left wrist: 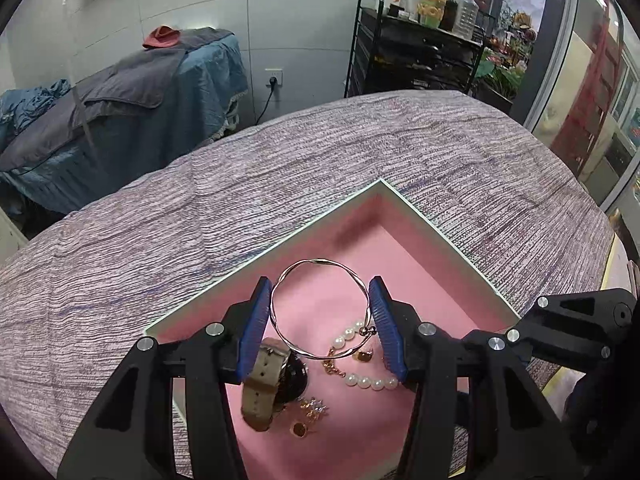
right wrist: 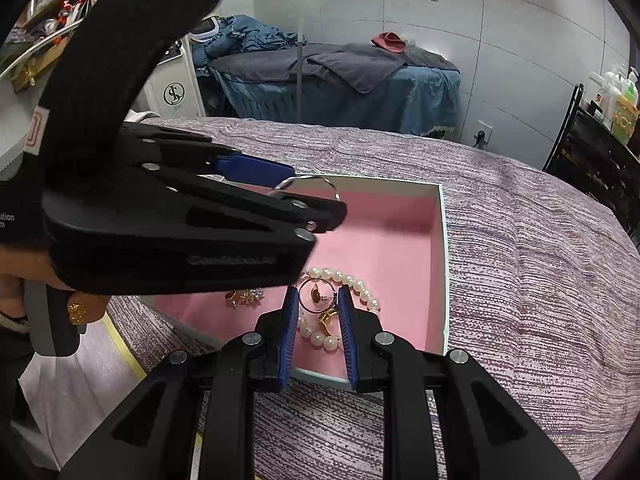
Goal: Organize jewelry
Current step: 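Open both tools to release the bangle and ring onto the pink foam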
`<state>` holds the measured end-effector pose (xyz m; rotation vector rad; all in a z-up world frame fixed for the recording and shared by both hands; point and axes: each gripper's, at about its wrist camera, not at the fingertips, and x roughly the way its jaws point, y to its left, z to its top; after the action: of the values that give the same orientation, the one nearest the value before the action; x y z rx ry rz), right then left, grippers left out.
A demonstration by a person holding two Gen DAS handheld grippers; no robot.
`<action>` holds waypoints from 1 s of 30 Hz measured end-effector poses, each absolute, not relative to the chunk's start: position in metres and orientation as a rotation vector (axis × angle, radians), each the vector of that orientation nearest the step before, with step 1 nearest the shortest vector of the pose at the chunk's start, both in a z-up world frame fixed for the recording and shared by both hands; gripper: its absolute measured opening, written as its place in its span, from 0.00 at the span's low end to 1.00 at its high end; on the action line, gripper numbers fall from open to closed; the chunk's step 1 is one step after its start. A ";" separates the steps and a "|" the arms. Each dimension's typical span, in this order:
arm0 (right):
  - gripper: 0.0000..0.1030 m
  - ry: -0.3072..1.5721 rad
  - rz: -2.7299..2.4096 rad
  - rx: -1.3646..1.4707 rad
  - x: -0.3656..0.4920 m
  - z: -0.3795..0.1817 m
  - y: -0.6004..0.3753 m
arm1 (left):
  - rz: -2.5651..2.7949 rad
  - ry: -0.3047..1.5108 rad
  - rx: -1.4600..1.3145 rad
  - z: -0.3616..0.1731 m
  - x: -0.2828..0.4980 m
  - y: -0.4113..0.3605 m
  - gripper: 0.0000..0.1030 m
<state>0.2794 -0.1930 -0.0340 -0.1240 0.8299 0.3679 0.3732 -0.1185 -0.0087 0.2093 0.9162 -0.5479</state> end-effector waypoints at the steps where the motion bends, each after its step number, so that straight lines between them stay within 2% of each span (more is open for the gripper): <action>1: 0.19 0.833 0.366 -0.121 0.281 -0.036 -0.193 | -0.549 0.933 0.218 -0.013 0.377 -0.123 0.49; 8: 0.19 0.861 0.369 -0.096 0.290 -0.045 -0.194 | -0.587 1.028 0.221 -0.035 0.390 -0.134 0.49; 16: 0.19 0.863 0.364 -0.096 0.294 -0.049 -0.192 | -0.573 1.051 0.229 -0.042 0.391 -0.133 0.51; 19: 0.20 0.859 0.363 -0.090 0.293 -0.050 -0.192 | -0.565 1.033 0.222 -0.038 0.390 -0.132 0.61; 22: 0.28 0.846 0.370 -0.076 0.292 -0.048 -0.191 | -0.561 1.010 0.194 -0.030 0.389 -0.127 0.67; 24: 0.42 0.828 0.371 -0.070 0.285 -0.045 -0.192 | -0.560 0.982 0.166 -0.021 0.386 -0.121 0.73; 25: 0.54 0.815 0.361 -0.072 0.282 -0.042 -0.192 | -0.559 0.968 0.153 -0.017 0.385 -0.118 0.77; 30: 0.56 0.763 0.343 -0.075 0.268 -0.032 -0.192 | -0.546 0.889 0.050 0.006 0.364 -0.094 0.85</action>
<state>0.2682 -0.1925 -0.0317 -0.0748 0.7628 0.3426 0.3636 -0.0944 0.0064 0.0496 0.8894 -0.5456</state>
